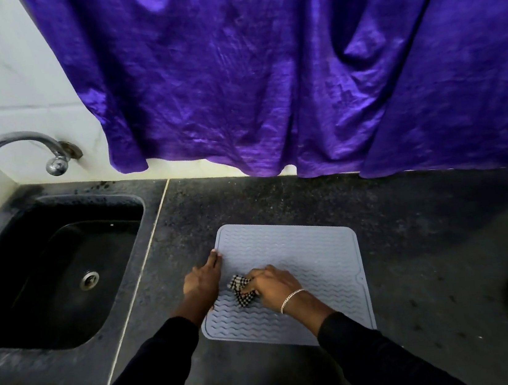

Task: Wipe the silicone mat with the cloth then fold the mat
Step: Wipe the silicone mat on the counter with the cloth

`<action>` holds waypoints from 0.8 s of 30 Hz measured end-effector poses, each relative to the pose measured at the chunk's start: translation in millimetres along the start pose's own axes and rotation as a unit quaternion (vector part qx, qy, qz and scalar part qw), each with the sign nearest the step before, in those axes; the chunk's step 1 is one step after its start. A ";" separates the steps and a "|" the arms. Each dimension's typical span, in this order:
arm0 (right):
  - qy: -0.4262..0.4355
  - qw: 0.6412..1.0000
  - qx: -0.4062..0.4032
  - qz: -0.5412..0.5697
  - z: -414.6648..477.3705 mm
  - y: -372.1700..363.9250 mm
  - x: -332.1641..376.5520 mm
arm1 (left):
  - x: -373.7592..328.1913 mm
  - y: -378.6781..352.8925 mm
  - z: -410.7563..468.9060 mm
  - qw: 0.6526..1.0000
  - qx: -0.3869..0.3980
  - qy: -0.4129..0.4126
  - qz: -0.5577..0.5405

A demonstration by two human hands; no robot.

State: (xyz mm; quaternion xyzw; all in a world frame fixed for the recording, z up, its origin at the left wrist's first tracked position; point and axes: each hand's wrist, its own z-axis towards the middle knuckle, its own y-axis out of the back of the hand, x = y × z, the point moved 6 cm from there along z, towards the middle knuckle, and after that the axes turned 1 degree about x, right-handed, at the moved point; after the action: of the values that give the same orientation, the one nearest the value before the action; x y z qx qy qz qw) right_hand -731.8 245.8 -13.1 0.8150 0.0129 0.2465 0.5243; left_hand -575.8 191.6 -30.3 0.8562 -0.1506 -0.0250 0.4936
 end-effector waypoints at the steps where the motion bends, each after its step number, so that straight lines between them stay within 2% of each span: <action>1: 0.003 1.000 -0.002 0.002 -1.8 -3.3 -2.8 | 0.3 0.1 -0.3 1.000 0.002 0.001 0.001; 13: -0.046 0.999 -0.013 0.007 -18.5 2.5 -33.8 | 1.1 3.8 -4.5 1.000 0.004 -0.010 -0.004; 24: 0.011 0.999 -0.027 0.033 -25.0 -9.5 -36.7 | 3.7 3.3 -2.5 1.000 0.003 -0.017 -0.010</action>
State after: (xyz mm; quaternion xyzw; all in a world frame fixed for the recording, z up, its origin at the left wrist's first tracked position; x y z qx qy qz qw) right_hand -772.2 261.0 -27.3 0.7975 -0.0155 0.2729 0.5378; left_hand -572.6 191.1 -25.8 0.8587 -0.1509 -0.0443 0.4878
